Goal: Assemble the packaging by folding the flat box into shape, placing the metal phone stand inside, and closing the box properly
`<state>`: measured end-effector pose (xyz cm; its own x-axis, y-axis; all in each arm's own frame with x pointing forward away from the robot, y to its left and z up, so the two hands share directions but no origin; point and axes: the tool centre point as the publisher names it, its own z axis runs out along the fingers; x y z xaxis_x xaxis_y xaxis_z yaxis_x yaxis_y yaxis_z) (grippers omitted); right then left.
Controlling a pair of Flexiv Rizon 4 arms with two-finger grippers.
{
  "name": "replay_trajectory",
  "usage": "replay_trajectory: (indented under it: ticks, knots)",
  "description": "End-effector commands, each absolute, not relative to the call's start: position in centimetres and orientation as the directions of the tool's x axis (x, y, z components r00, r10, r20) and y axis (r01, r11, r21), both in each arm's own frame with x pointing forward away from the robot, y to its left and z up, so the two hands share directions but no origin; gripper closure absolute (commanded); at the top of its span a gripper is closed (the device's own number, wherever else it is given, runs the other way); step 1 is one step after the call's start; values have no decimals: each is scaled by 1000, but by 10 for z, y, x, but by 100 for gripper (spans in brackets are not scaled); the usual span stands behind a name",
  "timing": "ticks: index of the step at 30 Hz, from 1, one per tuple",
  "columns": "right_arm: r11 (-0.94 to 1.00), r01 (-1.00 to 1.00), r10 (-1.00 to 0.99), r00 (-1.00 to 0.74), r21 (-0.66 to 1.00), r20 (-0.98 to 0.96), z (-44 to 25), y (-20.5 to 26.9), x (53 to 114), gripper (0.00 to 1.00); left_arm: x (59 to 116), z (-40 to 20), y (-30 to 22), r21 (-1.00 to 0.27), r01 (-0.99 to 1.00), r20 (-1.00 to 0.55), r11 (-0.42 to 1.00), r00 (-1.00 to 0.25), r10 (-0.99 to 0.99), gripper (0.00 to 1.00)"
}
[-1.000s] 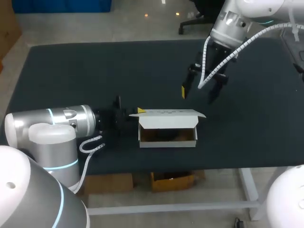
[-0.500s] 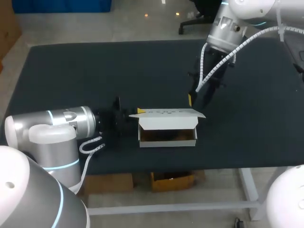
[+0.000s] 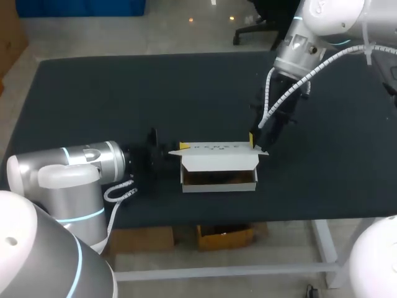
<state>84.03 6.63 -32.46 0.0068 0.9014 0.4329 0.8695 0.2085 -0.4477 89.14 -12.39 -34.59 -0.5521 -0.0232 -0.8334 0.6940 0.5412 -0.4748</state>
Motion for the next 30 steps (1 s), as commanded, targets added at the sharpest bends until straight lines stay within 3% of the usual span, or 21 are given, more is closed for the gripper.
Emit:
replay_trajectory:
  ticks: [1, 5, 11, 30]
  knots:
    - [212, 865, 902, 6, -455, 432, -326, 68, 842, 69, 889, -351, -124, -471, 696, -840, 543, -541, -35, 100]
    - [212, 864, 902, 6, -457, 431, -327, 68, 841, 71, 888, -351, -124, -465, 698, -844, 544, -536, -34, 100]
    - [212, 863, 902, 8, -459, 432, -332, 69, 840, 73, 887, -350, -121, -465, 698, -846, 544, -532, -41, 84]
    - [207, 861, 900, 19, -465, 435, -339, 70, 837, 75, 871, -337, -101, -454, 702, -860, 548, -507, -62, 73]
